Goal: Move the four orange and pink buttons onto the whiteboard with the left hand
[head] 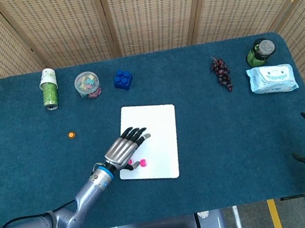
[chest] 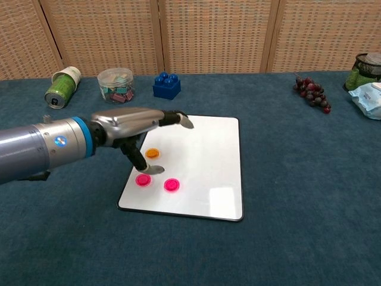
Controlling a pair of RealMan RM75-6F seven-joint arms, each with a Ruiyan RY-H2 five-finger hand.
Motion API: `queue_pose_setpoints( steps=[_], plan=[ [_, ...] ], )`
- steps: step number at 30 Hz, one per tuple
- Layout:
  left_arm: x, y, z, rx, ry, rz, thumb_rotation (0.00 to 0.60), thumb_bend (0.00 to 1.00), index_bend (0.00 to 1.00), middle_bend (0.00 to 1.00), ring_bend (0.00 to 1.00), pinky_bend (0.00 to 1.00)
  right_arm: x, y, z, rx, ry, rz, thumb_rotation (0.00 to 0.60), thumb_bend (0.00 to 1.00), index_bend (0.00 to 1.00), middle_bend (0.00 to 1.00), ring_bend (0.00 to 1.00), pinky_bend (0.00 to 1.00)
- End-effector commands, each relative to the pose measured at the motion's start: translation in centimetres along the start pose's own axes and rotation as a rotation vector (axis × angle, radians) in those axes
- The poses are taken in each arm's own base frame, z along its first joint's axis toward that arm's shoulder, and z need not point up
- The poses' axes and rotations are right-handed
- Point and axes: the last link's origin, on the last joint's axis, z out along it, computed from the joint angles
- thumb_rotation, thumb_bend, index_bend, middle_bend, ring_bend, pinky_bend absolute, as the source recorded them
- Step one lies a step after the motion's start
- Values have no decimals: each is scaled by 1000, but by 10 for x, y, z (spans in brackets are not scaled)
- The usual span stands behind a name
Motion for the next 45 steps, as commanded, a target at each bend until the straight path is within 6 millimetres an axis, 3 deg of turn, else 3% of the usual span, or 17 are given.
queue_pose_setpoints(
  steps=[1,4,9,13,18,29,45],
  plan=[
    [23,-24,-12,55,64,12,600,286,90,0,0,0,0,0,0,1,1,-1,600,0,0,0,0,0],
    [31,-53,-19,138,76,29,600,250,90,0,0,0,0,-1,-1,3,0,-3,600,0,0,0,0,0],
    [31,-118,-31,325,71,13,600,251,90,0,0,0,-2,-3,-1,7,-3,-10,600,0,0,0,0,0],
    [22,-152,-37,415,43,-19,600,256,92,0,0,0,-3,-3,-1,5,-7,-16,600,0,0,0,0,0],
    [18,-178,-41,479,51,-24,600,268,119,0,0,0,-5,-3,0,0,-12,-21,600,0,0,0,0,0],
    [8,-194,-41,513,28,-28,600,327,298,0,0,0,-5,-1,1,-7,-11,-17,600,0,0,0,0,0],
    [3,-212,-39,579,13,-30,600,351,317,0,0,0,-8,-1,2,-11,-24,-23,600,0,0,0,0,0]
  ],
)
